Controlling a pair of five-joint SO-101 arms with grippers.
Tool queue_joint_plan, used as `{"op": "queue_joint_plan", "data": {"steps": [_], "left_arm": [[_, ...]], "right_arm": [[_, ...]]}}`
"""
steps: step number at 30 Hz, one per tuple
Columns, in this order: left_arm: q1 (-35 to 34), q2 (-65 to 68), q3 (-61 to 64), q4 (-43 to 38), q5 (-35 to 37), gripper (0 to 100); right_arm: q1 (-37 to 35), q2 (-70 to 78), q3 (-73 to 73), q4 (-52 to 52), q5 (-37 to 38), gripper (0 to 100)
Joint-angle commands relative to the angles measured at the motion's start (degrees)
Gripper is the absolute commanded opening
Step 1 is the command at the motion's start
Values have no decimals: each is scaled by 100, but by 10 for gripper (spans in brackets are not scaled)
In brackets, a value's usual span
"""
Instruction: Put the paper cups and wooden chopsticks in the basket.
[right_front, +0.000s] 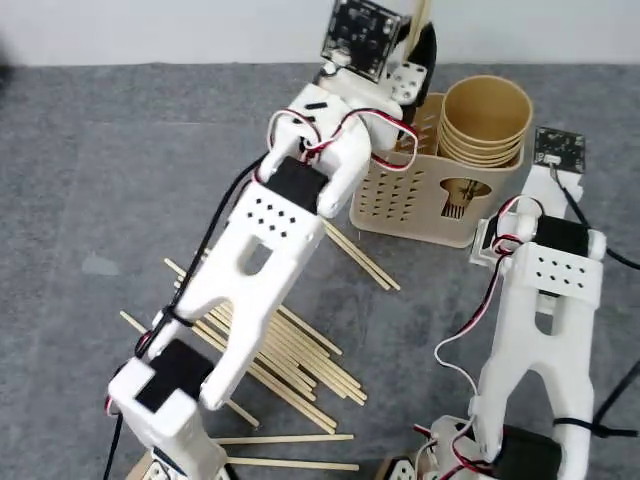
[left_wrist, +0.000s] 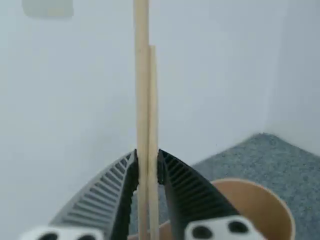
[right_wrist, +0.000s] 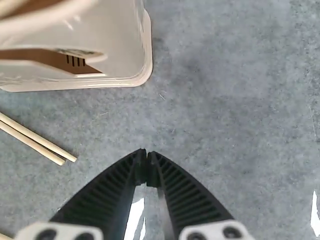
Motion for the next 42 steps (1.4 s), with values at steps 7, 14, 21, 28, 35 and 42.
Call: {"op": "queue_joint_plan", "data": {"steps": [7, 14, 21, 28, 35, 42], "left_arm": [[-149, -404, -251, 1319, 809, 173], [-624, -1336, -251, 2303, 818, 173], [-1468, -2576, -215, 4009, 615, 173], [-2558, -3024, -215, 5451, 281, 173], [-3912, -3059, -110, 6224, 281, 83], [-5178, -3033, 822, 6198, 281, 66]], "right_arm": [[-119, -198, -176, -13, -44, 9], [-119, -198, -167, 13, -35, 9], [-127, -198, -167, 31, 0, 9], [-127, -215, -167, 48, 18, 9], [-637, -286, -264, 760, 730, 9], [-2088, -391, -1310, 1895, 888, 9]]}}
